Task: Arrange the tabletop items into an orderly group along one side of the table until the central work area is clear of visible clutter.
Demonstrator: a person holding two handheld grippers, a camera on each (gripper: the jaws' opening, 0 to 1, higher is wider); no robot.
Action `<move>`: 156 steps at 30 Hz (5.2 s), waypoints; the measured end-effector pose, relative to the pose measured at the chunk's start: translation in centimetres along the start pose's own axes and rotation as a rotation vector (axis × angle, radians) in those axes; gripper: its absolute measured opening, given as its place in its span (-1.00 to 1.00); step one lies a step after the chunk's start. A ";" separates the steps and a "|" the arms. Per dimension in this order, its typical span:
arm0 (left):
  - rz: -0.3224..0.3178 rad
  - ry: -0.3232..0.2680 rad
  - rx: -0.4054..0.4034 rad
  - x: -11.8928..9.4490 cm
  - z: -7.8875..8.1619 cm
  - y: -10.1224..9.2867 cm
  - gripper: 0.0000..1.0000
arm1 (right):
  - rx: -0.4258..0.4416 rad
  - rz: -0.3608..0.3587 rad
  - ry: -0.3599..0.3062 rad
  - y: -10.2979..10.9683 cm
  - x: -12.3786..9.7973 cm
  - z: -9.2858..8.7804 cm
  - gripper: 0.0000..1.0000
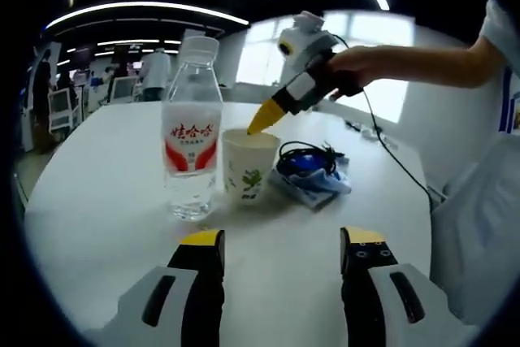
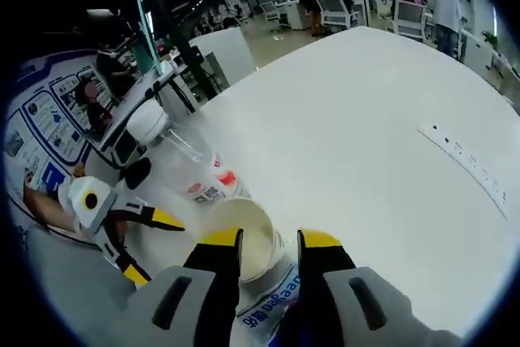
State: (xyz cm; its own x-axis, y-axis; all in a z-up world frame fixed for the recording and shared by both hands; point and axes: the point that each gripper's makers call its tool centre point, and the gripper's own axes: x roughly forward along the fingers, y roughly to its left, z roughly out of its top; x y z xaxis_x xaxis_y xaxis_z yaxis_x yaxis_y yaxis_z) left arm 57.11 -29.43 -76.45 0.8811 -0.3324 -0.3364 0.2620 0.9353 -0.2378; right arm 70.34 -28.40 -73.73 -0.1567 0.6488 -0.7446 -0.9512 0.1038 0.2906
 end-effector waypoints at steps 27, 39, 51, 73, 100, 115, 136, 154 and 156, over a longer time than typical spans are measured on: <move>-0.031 0.032 -0.019 -0.3 1.7 -0.9 0.32 | 0.009 -0.021 -0.040 -0.7 -3.9 -2.5 0.11; -0.036 0.054 -0.007 -0.7 2.8 -2.0 0.41 | 0.044 -0.093 -0.067 -2.8 -7.9 -3.8 0.08; -0.068 0.054 0.057 -1.0 4.8 -3.8 0.34 | 0.087 -0.167 -0.086 -3.4 -11.6 -6.4 0.03; -0.141 0.096 0.117 0.3 6.9 -8.4 0.25 | 0.168 -0.210 -0.124 -0.8 -15.5 -10.2 -0.17; -0.172 0.139 0.197 10.7 12.0 -8.4 0.12 | 0.400 -0.223 -0.247 -0.8 -14.2 -13.2 -0.33; -0.056 0.238 0.126 13.9 10.2 -5.4 -0.03 | 0.448 -0.249 -0.241 -2.0 -13.0 -13.1 -0.39; 0.071 0.403 0.025 16.0 6.8 -2.8 -0.23 | 0.556 -0.317 -0.243 -4.9 -10.8 -13.6 -0.47; 0.062 0.478 0.043 17.3 6.4 -2.4 -0.42 | 0.585 -0.313 -0.251 -5.7 -10.3 -13.4 -0.50; 0.064 0.485 0.053 17.6 6.5 -2.3 -0.43 | 0.596 -0.309 -0.250 -5.7 -10.1 -13.5 -0.51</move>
State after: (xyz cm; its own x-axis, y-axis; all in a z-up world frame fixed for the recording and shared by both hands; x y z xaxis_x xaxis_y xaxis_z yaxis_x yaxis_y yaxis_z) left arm 74.59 -36.68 -75.90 0.6145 -0.2807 -0.7373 0.2440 0.9564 -0.1607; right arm 73.80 -45.73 -75.95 0.2295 0.6692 -0.7067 -0.6238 0.6585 0.4210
